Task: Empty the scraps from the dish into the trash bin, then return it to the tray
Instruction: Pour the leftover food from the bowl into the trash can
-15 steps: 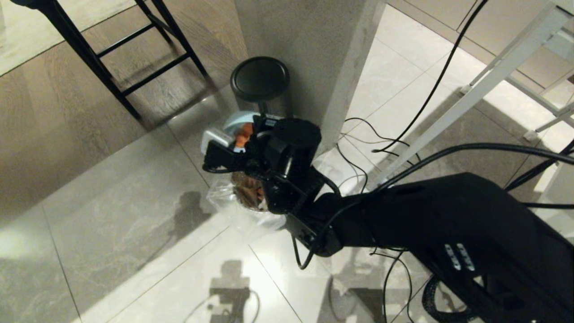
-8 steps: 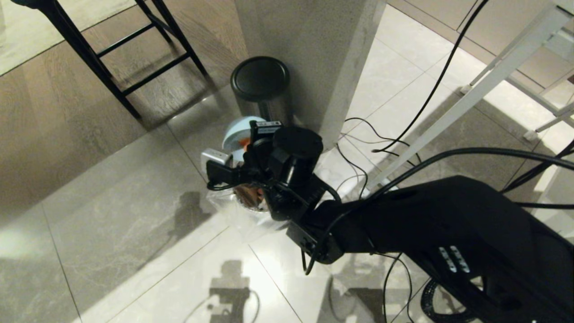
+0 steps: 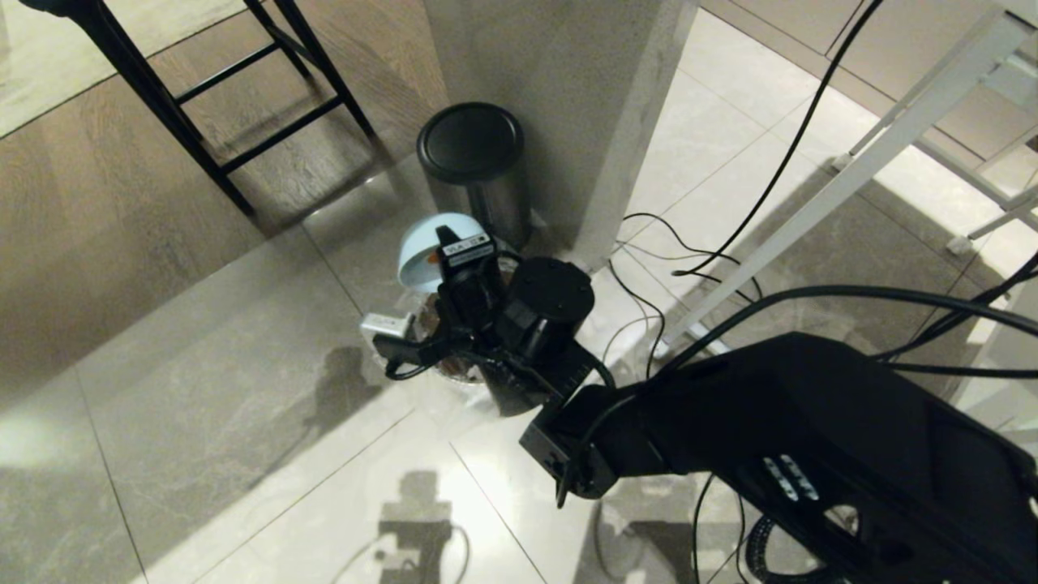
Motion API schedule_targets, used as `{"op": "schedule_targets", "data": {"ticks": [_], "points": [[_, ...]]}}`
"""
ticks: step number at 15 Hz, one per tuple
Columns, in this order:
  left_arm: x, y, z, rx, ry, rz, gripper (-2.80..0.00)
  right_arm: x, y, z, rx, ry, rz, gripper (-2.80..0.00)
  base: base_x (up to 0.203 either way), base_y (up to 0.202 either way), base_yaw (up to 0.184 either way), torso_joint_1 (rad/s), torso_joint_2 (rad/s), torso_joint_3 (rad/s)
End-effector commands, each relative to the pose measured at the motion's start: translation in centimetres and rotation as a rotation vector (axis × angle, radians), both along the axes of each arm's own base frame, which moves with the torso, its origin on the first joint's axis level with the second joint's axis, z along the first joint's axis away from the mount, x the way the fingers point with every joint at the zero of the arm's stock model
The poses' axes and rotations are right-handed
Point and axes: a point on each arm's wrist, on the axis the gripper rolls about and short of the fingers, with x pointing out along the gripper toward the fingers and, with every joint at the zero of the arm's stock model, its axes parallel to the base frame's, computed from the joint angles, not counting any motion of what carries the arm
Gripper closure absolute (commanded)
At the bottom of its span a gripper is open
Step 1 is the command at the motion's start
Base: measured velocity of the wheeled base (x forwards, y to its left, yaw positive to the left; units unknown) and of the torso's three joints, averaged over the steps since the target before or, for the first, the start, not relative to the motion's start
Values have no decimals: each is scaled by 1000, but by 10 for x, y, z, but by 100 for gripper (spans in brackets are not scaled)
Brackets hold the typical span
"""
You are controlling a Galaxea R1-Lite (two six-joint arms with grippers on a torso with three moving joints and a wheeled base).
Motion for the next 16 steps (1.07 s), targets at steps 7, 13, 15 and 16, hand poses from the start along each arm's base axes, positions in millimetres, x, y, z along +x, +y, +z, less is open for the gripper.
{"op": "schedule_targets", "data": {"ticks": [7,13,15,16], "points": [[0,0,0,-1,-1,1,0,-5,-4,-23,-181,-200,-11,0,0,0,0,0,0,0],[0,0,0,-1,1,1,0,-4,-14,-33,-230,-251,-66,0,0,0,0,0,0,0],[0,0,0,-1,0,1,0,-3,-15,-33,-236,-257,-73,0,0,0,0,0,0,0],[0,0,0,-1,1,1,0,-3,-15,-31,-242,-267,-82,0,0,0,0,0,0,0]]}}
